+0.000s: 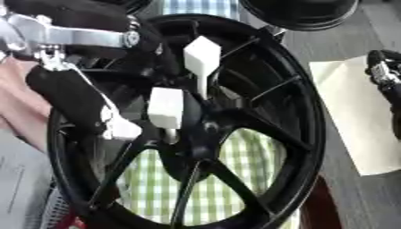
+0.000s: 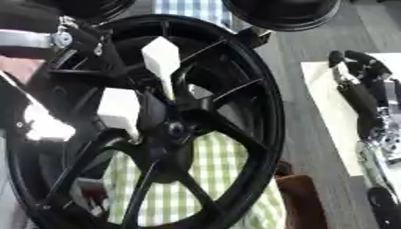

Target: Pull the pin out of the wheel hub.

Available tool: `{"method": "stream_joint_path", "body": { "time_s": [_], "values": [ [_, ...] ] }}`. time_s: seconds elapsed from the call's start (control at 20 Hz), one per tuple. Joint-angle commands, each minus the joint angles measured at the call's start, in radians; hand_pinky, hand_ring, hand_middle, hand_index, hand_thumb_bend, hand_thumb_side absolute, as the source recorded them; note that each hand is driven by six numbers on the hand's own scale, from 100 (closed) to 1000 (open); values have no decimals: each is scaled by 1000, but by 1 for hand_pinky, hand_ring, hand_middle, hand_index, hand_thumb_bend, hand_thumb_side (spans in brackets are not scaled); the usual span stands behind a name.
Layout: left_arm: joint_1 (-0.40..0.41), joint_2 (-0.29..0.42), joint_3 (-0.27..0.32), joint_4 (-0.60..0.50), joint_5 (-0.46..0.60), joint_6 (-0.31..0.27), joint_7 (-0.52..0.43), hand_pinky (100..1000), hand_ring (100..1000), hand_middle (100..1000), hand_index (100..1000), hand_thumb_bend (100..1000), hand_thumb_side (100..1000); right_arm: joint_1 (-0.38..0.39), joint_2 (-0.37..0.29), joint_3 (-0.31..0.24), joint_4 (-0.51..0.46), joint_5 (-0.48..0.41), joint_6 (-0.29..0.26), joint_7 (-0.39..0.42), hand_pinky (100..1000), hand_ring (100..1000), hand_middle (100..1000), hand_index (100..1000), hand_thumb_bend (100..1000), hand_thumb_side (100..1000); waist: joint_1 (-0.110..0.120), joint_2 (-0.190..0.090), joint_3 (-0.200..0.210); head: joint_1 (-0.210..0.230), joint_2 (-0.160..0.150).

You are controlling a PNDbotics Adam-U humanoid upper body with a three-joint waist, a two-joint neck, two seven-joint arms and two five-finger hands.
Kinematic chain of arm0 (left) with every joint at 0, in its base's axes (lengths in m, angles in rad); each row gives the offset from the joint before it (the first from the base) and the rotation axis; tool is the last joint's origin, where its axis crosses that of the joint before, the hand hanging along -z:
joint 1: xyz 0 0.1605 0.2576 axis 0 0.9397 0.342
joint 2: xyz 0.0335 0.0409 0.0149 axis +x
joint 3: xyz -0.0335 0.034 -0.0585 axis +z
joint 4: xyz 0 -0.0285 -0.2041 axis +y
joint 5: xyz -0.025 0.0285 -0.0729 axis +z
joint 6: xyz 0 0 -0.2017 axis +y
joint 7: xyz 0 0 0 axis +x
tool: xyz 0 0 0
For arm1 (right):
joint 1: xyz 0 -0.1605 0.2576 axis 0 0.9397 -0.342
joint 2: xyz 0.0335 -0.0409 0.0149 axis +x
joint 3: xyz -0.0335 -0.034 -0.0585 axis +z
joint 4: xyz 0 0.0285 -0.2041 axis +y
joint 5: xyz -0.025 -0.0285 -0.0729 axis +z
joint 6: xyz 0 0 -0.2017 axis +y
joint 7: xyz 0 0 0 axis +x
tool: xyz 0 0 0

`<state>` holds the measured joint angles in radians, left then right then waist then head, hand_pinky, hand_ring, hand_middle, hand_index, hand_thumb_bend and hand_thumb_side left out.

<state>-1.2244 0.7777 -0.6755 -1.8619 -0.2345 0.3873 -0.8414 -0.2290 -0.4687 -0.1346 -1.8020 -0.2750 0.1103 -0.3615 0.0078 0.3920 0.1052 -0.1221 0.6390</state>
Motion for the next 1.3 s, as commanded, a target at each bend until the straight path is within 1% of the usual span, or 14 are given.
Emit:
{"method": "stream_joint_path", "body": {
  "time_s": [0.05,0.45,0.65,1.0,1.05,1.1,1.15,1.25,1.3],
  "values": [
    [-15,-3,2,32,-9,21,4,837,792,783,857,408,424,-10,-9,-5,-7,8,0,2,855,734,612,761,358,406,-4,-15,-2,7,-12],
    [-3,-24,-11,67,19,39,-14,825,773,760,847,408,463,-12,-3,-5,-7,7,1,0,855,734,610,761,356,409,-8,-9,-6,13,-13],
    [1,-31,-16,76,23,40,-33,822,763,747,840,401,460,-13,-2,-6,-8,6,2,-3,854,734,609,761,355,411,-9,-8,-9,16,-14],
    [6,-43,-24,84,2,15,-55,791,722,694,808,371,375,-13,2,-6,-7,5,1,-4,855,734,608,761,347,421,-10,-9,-12,21,-16],
    [7,-45,-24,87,-4,11,-58,784,711,681,799,357,361,-14,2,-6,-7,5,1,-5,855,734,608,761,345,422,-10,-9,-12,22,-16],
    [7,-47,-23,89,-7,8,-57,764,675,641,769,322,331,-14,2,-7,-7,4,1,-5,855,734,608,761,343,426,-10,-9,-12,22,-16],
    [8,-48,-21,89,-7,7,-53,755,657,623,754,300,318,-14,3,-6,-7,4,2,-5,855,734,608,762,343,427,-11,-10,-12,22,-16],
    [9,-48,-13,81,4,10,-35,727,602,569,703,224,277,-13,3,-7,-6,5,2,-6,856,734,608,762,342,430,-11,-11,-12,22,-16],
    [9,-46,-4,71,15,14,-22,721,590,557,691,202,261,-13,3,-7,-6,5,3,-6,856,734,608,762,341,431,-11,-11,-12,22,-15]
  ]
}}
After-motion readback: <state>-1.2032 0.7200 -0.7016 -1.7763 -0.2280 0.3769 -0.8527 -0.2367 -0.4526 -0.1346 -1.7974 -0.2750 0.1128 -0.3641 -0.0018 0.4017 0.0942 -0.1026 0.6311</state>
